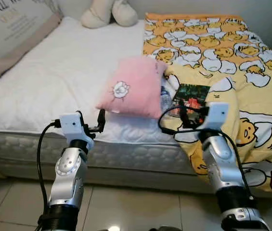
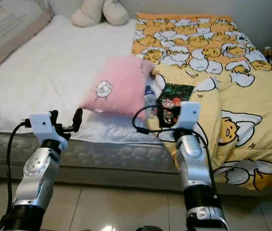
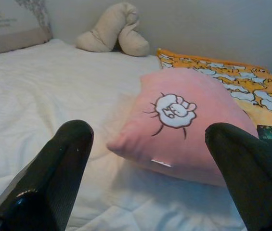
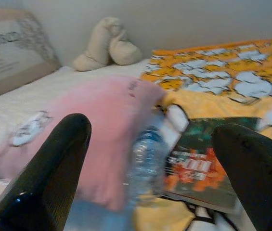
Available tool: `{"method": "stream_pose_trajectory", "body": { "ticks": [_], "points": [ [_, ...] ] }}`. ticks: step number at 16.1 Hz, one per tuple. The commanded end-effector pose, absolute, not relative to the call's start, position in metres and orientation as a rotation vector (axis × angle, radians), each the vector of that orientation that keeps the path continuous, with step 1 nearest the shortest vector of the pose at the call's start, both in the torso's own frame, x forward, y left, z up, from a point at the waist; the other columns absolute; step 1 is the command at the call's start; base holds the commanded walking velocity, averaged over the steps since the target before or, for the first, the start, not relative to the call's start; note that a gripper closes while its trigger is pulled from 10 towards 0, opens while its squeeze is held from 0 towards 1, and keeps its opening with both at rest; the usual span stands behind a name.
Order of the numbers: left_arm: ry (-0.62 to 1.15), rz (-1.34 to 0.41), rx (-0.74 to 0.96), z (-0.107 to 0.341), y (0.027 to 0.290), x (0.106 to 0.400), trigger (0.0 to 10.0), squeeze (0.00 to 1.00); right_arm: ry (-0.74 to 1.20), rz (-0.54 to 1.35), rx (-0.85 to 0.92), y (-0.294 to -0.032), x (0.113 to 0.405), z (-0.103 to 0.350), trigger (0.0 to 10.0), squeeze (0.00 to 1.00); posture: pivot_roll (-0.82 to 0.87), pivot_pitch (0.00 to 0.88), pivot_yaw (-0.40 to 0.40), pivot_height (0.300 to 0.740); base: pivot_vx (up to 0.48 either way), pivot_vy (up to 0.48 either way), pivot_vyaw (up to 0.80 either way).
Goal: Clean up the room
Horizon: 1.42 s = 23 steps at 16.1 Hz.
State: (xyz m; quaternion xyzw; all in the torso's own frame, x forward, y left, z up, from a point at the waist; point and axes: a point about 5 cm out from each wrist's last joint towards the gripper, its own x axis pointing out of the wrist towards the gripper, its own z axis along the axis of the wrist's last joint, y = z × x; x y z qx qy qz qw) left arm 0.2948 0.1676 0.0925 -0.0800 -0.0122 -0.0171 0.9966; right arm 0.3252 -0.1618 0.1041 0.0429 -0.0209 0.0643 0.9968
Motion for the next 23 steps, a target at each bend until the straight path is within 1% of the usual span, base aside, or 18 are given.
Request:
{"method": "stream_pose_trajectory", "body": {
  "ticks": [1,4,10,18,21,22,23],
  "points": [
    [-0.021,-0.042,-0.135,0.094,0.169,0.297,10.0,0.0,-0.048,0.139,0.07,-0.159,0.328,0.107,10.0,0.0,-0.15,0.0,0.049,0.74,0.0,0.0,0.0],
    [-0.036,-0.086,-0.12,0.097,0.167,0.3,10.0,0.0,-0.055,0.15,0.05,-0.157,0.328,0.109,10.0,0.0,-0.16,0.0,0.054,0.74,0.0,0.0,0.0],
    [-0.069,-0.148,-0.103,0.104,0.158,0.302,10.0,0.0,-0.076,0.152,0.035,-0.155,0.328,0.112,10.0,0.0,-0.17,0.0,0.063,0.74,0.446,0.0,0.0],
    [-0.075,-0.177,-0.104,0.106,0.154,0.305,10.0,0.0,-0.095,0.152,0.025,-0.153,0.33,0.117,10.0,0.0,-0.18,0.0,0.077,0.74,0.473,0.0,0.0],
    [-0.104,-0.169,-0.109,0.115,0.158,0.31,10.0,0.0,-0.185,0.156,0.005,-0.15,0.337,0.145,10.0,0.0,-0.18,0.0,0.085,0.74,0.48,0.0,0.0],
    [-0.12,-0.136,-0.093,0.12,0.163,0.313,10.0,0.0,-0.203,0.156,0.011,-0.152,0.344,0.157,10.0,0.0,-0.18,0.0,0.088,0.74,0.0,0.0,0.0],
    [-0.111,-0.118,-0.088,0.12,0.166,0.315,10.0,0.0,-0.196,0.152,0.017,-0.153,0.346,0.158,10.0,0.0,-0.18,0.0,0.088,0.74,0.0,0.0,0.0]
  ]
}}
